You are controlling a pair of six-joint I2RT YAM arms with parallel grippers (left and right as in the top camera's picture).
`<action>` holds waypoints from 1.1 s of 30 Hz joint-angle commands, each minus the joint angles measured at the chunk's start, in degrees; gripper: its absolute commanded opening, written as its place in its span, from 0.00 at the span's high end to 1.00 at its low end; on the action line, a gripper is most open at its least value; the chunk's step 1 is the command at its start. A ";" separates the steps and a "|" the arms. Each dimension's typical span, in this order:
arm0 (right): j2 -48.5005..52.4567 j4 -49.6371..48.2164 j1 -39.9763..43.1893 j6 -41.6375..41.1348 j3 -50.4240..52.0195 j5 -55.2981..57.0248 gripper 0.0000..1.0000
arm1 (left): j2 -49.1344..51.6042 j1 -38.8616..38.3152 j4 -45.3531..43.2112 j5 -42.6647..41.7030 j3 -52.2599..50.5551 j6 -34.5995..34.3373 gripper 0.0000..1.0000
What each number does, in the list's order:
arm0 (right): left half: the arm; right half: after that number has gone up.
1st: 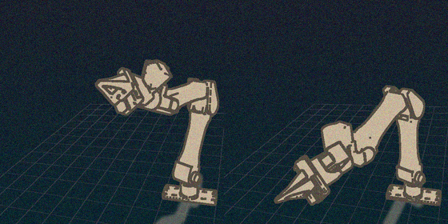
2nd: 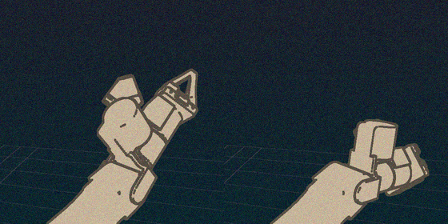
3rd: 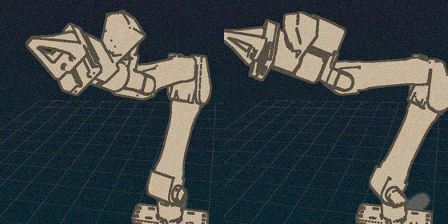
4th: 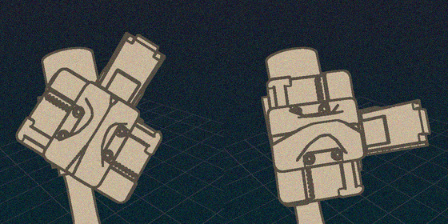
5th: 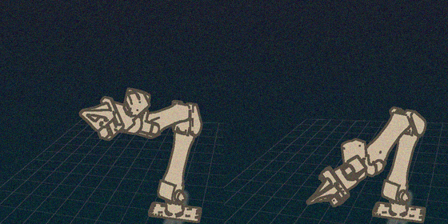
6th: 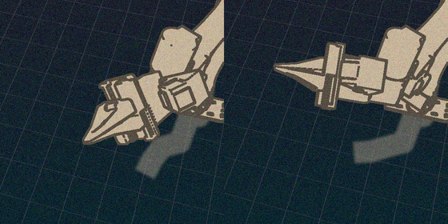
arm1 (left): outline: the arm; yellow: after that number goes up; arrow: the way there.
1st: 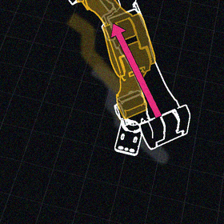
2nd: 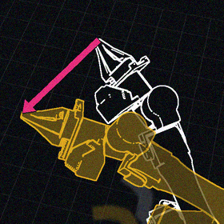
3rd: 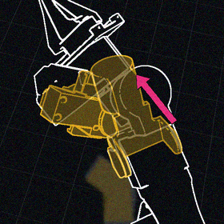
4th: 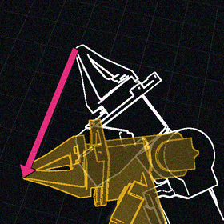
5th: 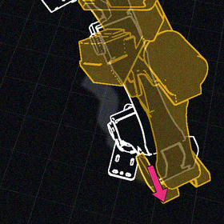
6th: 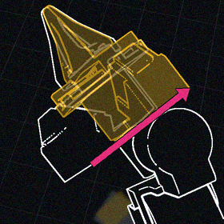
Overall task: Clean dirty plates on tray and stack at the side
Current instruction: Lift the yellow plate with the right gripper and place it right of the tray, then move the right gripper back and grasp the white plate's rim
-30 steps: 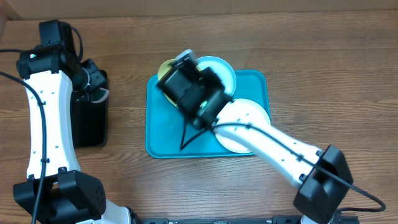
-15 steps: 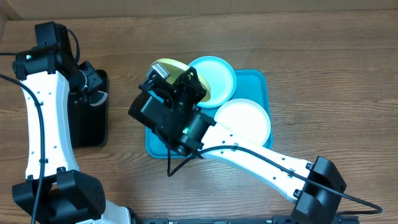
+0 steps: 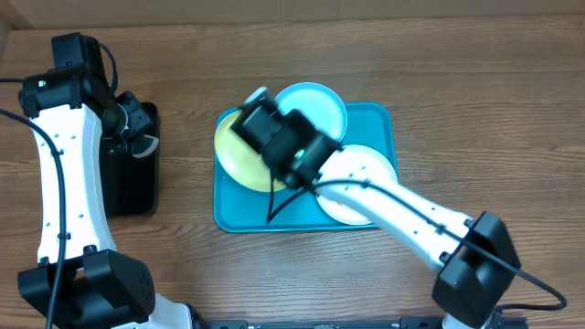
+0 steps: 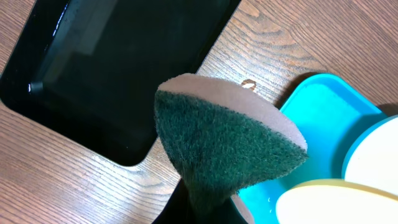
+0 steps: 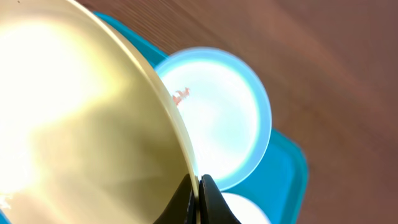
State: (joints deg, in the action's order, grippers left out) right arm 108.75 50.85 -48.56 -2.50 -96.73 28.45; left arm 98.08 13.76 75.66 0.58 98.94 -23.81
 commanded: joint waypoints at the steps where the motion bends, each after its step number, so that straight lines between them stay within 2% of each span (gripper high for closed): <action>1: -3.34 2.71 5.29 -11.32 -4.42 -8.02 0.96 | -0.70 0.11 0.13 -0.66 0.92 0.66 0.96; 6: -5.53 9.94 18.53 -11.69 -9.55 -17.79 0.96 | -0.70 0.11 0.37 -0.63 0.92 0.68 0.96; 10: -5.09 13.84 31.47 -10.60 -8.55 -26.10 0.96 | -0.70 0.11 0.35 -0.63 0.92 0.68 0.96; 16: -3.69 15.45 49.44 -10.62 0.83 -26.91 0.96 | -0.70 0.11 0.35 -0.63 0.92 0.66 0.96; 21: -2.60 8.28 61.22 -10.64 9.81 -34.56 0.96 | -0.70 0.09 0.15 -1.68 0.92 0.66 0.96; 25: -2.43 1.66 66.42 -10.62 15.61 -40.41 0.96 | -0.70 0.09 -0.28 -2.60 0.92 0.63 0.96; 30: -2.40 -5.29 68.08 -10.62 20.20 -40.50 0.96 | -0.70 0.09 -0.52 -3.87 0.92 0.66 0.96; 33: -2.27 -6.45 67.69 -10.60 20.76 -40.52 0.89 | -0.70 0.09 -0.74 -4.72 0.92 0.68 0.96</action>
State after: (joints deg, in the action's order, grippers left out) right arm 106.48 45.10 19.77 -13.06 -76.34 -9.96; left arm 98.08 13.76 75.22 -2.24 98.94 -23.81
